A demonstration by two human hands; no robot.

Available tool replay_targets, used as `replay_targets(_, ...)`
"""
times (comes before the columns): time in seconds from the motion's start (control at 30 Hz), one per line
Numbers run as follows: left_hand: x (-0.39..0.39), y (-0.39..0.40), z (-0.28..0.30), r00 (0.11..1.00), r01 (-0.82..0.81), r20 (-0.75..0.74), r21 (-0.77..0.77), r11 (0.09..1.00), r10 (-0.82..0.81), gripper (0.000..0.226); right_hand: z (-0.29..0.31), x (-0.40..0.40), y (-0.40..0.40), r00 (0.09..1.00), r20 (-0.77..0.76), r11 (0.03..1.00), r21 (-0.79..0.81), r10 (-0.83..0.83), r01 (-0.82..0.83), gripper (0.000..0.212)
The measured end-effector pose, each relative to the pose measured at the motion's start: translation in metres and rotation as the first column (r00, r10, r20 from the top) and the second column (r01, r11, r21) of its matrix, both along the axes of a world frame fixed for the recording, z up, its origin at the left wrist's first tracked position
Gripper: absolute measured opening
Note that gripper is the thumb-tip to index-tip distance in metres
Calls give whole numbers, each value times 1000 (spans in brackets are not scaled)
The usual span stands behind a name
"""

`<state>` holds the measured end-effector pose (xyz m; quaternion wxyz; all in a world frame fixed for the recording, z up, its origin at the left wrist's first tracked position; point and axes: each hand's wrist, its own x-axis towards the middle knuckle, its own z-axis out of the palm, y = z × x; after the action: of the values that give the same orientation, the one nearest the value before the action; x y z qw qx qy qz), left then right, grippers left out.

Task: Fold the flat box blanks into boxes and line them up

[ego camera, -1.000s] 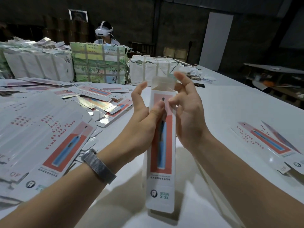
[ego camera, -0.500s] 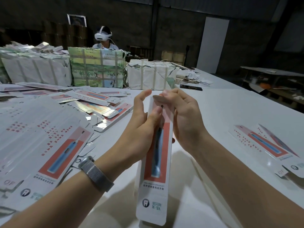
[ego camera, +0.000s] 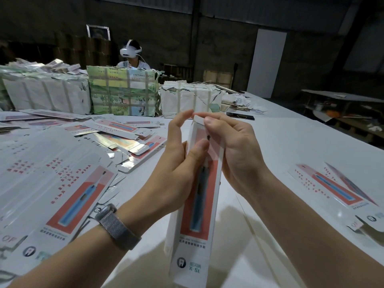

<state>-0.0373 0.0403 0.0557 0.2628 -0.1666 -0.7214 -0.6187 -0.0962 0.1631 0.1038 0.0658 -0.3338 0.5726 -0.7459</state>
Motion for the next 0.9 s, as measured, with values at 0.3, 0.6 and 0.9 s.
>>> replay_targets(0.3,0,-4,0,1000,7,-26,-67,998,-9,50,10,-6,9,993,-104,995,90,53,-44,24)
replay_targets(0.6,5,-5,5,999,41,-7,-91,995,-42,51,14,-15,19,975,-215,979,202,51,-7,30)
replay_targets(0.9,6,-1,10,998,-58,16,-90,994,59,49,10,-10,16,930,-366,968,244,35,60,30)
